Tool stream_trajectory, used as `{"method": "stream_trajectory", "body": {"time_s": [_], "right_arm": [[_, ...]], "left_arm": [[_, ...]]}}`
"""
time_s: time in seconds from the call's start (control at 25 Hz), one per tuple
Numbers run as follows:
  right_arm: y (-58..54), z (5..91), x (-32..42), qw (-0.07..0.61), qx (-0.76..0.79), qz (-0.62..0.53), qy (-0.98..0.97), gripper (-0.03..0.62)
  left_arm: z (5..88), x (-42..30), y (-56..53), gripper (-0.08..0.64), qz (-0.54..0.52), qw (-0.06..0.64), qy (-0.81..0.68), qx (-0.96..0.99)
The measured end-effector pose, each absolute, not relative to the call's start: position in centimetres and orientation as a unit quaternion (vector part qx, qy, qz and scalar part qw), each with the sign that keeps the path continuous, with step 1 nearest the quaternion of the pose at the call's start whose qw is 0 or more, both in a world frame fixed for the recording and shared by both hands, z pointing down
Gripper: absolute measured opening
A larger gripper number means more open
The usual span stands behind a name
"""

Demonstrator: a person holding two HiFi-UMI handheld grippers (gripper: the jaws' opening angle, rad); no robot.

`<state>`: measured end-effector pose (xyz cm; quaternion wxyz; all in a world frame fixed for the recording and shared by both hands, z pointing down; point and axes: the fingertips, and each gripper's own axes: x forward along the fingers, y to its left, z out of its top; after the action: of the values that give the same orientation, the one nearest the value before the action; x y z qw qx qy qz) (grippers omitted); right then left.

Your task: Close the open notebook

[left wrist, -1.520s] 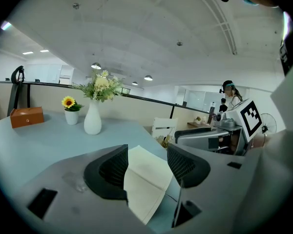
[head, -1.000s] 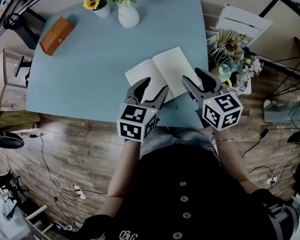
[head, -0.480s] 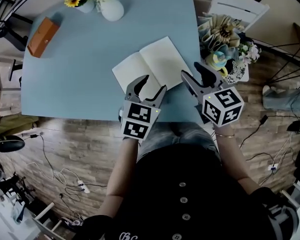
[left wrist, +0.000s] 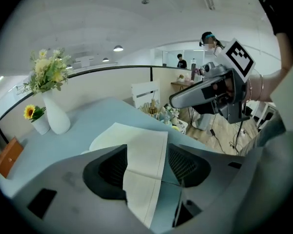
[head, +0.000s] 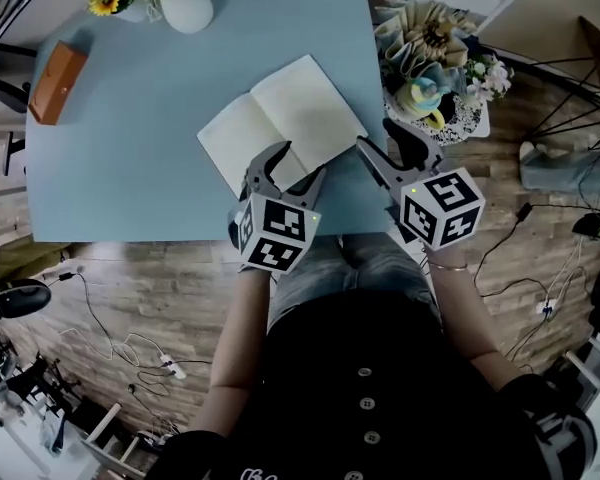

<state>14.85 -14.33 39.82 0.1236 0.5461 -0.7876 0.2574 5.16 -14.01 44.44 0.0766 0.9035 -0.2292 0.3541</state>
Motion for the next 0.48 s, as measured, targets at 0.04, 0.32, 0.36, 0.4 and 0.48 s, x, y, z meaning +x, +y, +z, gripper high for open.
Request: {"method": "stream_trajectory", "body": {"time_s": [0.04,0.32,0.36,0.4,0.48], "right_arm": [[-14.2,40.1,14.9,0.124,0.546,0.261,-0.786,0.209],[-13.6,41.8,15.0,0.127,0.544,0.28,-0.781,0.209],[-13.5,42.0,15.0,0.127,0.544,0.282,-0.78,0.209],[-13.3,42.1,15.1,0.127,0.545,0.284,-0.779,0.209],[-13.1,42.6,15.3,0.128,0.545,0.289,-0.777,0.209]], "left_arm": [[44.9,5.2,-14.0,0.241,0.365,0.067,-0.228,0.9],[47.0,6.1,-13.9,0.241,0.412,0.027,-0.199,0.889],[47.3,6.3,-13.8,0.241,0.418,0.023,-0.194,0.887],[47.6,6.4,-13.8,0.242,0.424,0.02,-0.19,0.885],[48.2,6.8,-13.7,0.244,0.434,0.013,-0.184,0.882]]}}
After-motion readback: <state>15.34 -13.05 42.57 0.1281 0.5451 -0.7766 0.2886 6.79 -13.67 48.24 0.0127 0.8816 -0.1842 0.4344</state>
